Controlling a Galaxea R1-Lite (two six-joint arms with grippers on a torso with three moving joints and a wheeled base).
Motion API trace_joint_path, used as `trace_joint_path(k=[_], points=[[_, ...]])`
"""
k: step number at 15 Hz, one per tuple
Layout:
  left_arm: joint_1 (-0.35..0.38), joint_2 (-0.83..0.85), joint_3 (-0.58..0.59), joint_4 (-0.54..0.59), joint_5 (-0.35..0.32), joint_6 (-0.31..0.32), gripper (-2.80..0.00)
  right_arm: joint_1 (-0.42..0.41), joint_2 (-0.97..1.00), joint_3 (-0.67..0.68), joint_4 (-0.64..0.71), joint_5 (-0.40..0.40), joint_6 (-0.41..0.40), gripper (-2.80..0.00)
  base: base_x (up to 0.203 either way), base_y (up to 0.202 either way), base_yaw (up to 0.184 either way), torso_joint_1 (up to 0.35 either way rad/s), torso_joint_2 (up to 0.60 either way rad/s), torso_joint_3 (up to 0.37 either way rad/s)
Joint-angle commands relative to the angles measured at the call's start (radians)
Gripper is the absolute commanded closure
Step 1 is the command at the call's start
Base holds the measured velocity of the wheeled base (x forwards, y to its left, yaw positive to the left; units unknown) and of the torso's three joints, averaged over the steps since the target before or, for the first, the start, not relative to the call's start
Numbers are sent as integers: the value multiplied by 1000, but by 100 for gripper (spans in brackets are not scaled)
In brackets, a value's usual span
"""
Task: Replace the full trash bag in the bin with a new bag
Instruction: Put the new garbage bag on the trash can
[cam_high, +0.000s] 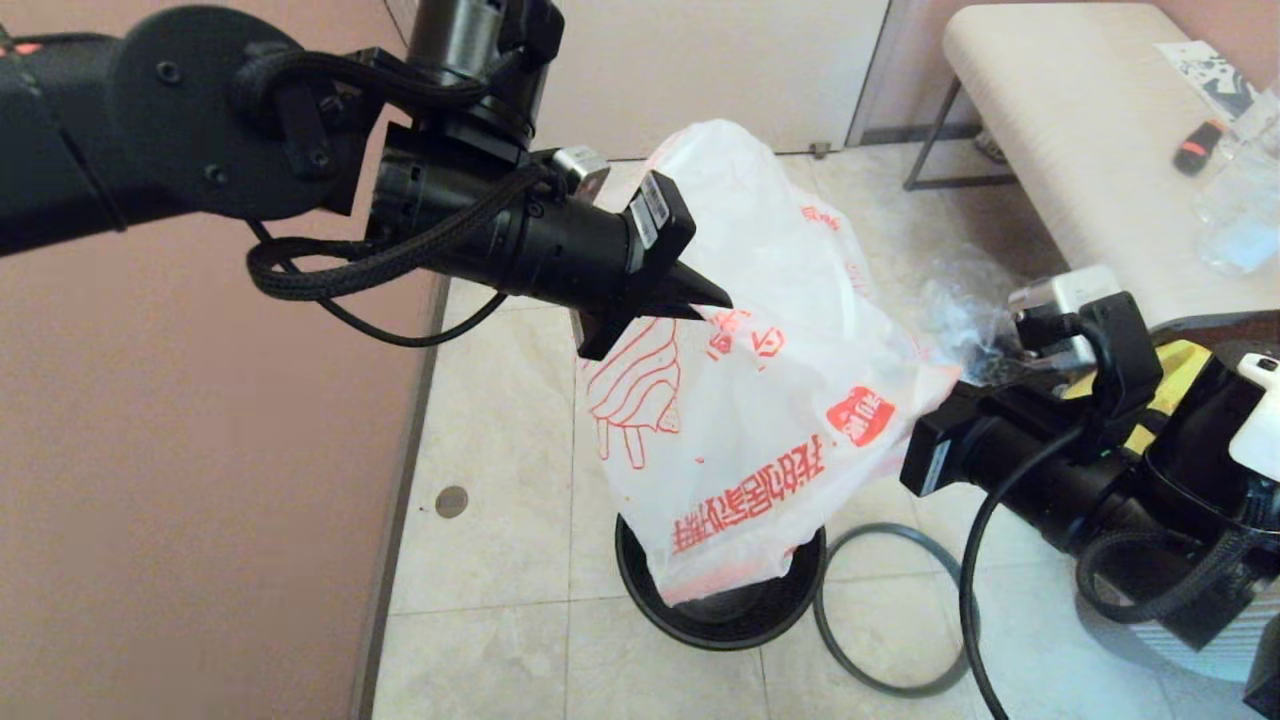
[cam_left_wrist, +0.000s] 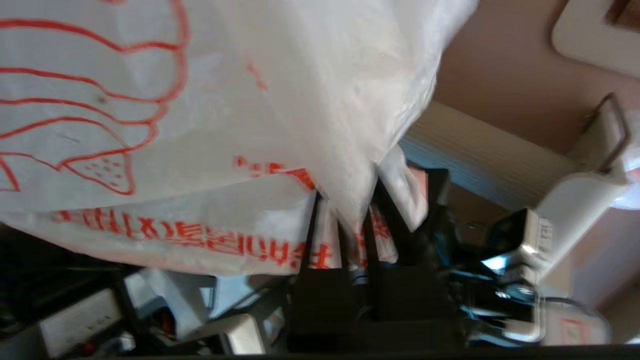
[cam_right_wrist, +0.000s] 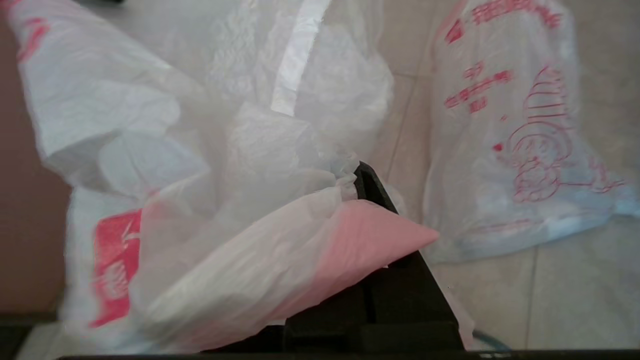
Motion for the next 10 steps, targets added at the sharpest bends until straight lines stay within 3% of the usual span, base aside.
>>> trace_joint_path(k=[1, 4, 6, 8, 10], points=[[-8, 9, 0, 3, 4, 20, -280, 6, -54, 2, 20, 8, 6, 0, 0, 0, 0, 0, 0, 0], [-24, -55, 13, 6, 7, 50, -280, 32, -115, 5, 93, 11, 40, 0, 0, 0, 0, 0, 0, 0], [-27, -130, 82, 10, 27, 83, -280, 53, -203, -6, 220, 39, 89, 0, 0, 0, 0, 0, 0, 0], [-19, -164, 177, 17, 108, 130, -280, 68, -297, -51, 426, 93, 153, 0, 0, 0, 0, 0, 0, 0], [13, -167, 288, -19, 177, 150, -280, 93, -373, -188, 691, 154, 235, 0, 0, 0, 0, 0, 0, 0]])
